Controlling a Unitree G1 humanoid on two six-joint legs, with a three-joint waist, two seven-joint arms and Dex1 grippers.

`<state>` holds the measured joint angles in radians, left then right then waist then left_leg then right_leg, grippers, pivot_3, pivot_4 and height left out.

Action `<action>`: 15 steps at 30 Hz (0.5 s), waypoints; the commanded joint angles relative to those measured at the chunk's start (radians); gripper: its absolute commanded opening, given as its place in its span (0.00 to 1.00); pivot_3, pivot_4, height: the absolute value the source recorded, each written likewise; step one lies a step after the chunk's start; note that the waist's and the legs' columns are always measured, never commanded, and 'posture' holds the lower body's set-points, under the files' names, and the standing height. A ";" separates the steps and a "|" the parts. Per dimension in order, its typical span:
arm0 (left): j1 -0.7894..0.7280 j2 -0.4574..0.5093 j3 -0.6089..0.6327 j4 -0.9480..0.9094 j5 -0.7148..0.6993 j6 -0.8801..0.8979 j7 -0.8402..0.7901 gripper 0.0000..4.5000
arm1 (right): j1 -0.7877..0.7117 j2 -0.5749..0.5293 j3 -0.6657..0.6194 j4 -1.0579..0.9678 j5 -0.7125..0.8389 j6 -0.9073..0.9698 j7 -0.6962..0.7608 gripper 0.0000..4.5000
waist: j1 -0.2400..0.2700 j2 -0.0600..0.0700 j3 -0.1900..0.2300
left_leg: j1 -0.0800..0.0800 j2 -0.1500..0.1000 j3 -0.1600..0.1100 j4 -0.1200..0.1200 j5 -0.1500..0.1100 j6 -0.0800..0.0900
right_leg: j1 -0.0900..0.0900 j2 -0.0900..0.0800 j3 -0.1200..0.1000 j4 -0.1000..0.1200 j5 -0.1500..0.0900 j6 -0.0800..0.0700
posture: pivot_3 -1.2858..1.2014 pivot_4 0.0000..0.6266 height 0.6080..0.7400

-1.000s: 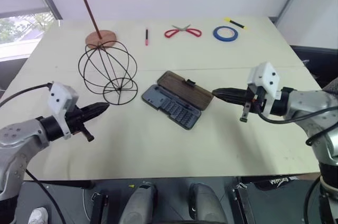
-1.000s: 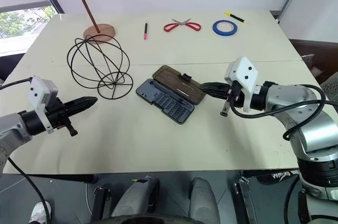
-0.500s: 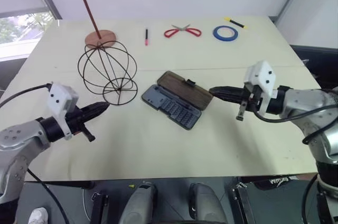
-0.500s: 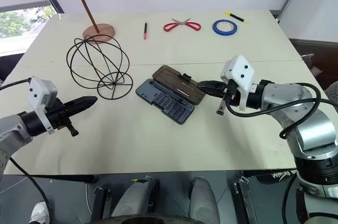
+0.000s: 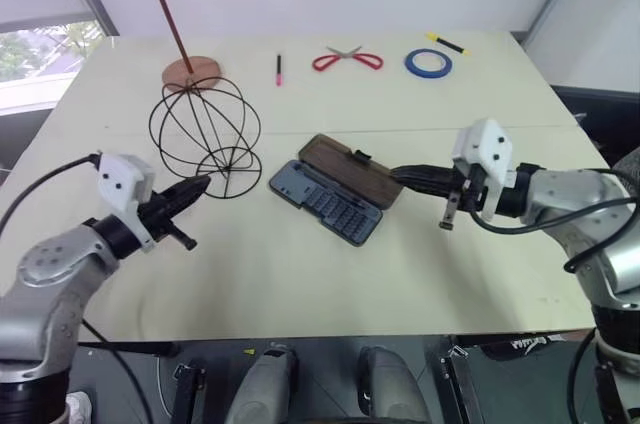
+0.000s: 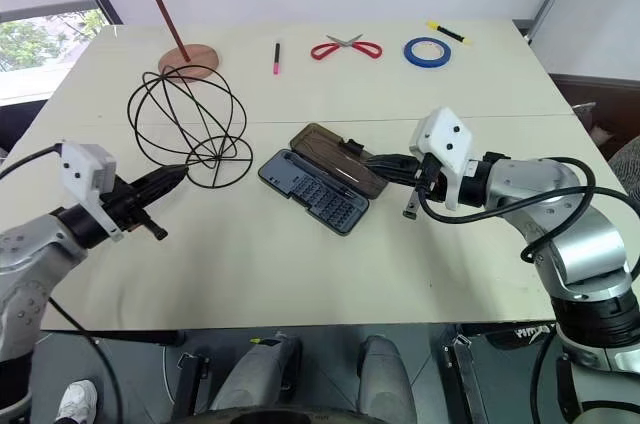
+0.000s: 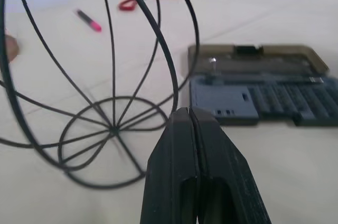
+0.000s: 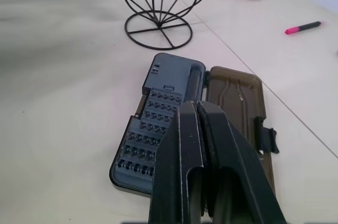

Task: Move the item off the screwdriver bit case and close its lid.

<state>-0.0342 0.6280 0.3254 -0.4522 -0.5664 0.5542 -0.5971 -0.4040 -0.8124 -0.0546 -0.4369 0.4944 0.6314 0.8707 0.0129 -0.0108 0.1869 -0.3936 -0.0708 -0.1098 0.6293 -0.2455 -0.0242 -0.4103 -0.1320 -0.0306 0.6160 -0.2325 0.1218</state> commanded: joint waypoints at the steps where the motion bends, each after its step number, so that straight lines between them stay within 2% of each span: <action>1: -0.008 -0.027 -0.019 -0.031 0.032 -0.040 0.040 0.00 | -0.018 0.004 -0.017 -0.021 -0.003 -0.022 -0.012 0.01 | -0.001 0.000 0.000 | 0.000 0.000 0.000 0.000 0.000 0.000 | 0.000 0.000 0.000 0.000 0.000 0.000 | 0.52 0.24 1.00; 8: 0.011 -0.048 -0.019 -0.044 0.056 -0.064 0.066 0.00 | -0.001 0.022 -0.010 -0.038 -0.009 -0.028 -0.044 0.01 | 0.000 0.000 0.000 | 0.000 0.000 0.000 0.000 0.000 0.000 | 0.000 0.000 0.000 0.000 0.000 0.000 | 0.52 0.24 1.00; 11: 0.004 -0.052 -0.007 -0.037 0.050 -0.061 0.081 0.20 | 0.000 0.026 -0.005 -0.037 -0.015 -0.035 -0.051 0.00 | 0.000 0.000 0.000 | 0.000 0.000 0.000 0.000 0.000 0.000 | 0.000 0.000 0.000 0.000 0.000 0.000 | 0.52 0.24 1.00; 15: -0.003 -0.050 0.001 -0.037 0.040 -0.053 0.087 0.63 | -0.007 0.030 0.006 -0.027 -0.024 -0.045 -0.052 0.00 | 0.000 0.000 0.000 | 0.000 0.000 0.000 0.000 0.000 0.000 | 0.000 0.000 0.000 0.000 0.000 0.000 | 0.52 0.24 1.00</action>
<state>-0.0295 0.5739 0.2960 -0.4549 -0.5145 0.5143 -0.5177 -0.3998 -0.7896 -0.0408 -0.4381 0.4741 0.6073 0.8212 0.0127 -0.0109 0.1870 -0.3936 -0.0708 -0.1097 0.6294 -0.2455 -0.0242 -0.4104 -0.1319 -0.0307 0.6161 -0.2325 0.1217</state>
